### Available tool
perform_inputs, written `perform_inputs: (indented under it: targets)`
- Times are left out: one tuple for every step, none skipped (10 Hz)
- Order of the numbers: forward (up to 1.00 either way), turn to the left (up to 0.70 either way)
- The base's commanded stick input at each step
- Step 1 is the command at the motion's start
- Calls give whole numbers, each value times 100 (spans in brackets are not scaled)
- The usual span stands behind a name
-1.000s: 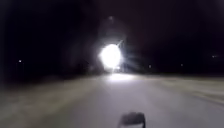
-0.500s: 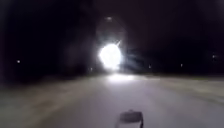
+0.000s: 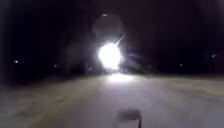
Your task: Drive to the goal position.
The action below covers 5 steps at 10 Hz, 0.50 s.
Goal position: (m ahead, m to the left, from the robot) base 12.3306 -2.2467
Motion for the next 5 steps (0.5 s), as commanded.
perform_inputs:
  targets:
    - [100,-40]
    - [100,-16]
    - [100,0]
    - [100,0]
    - [100,0]
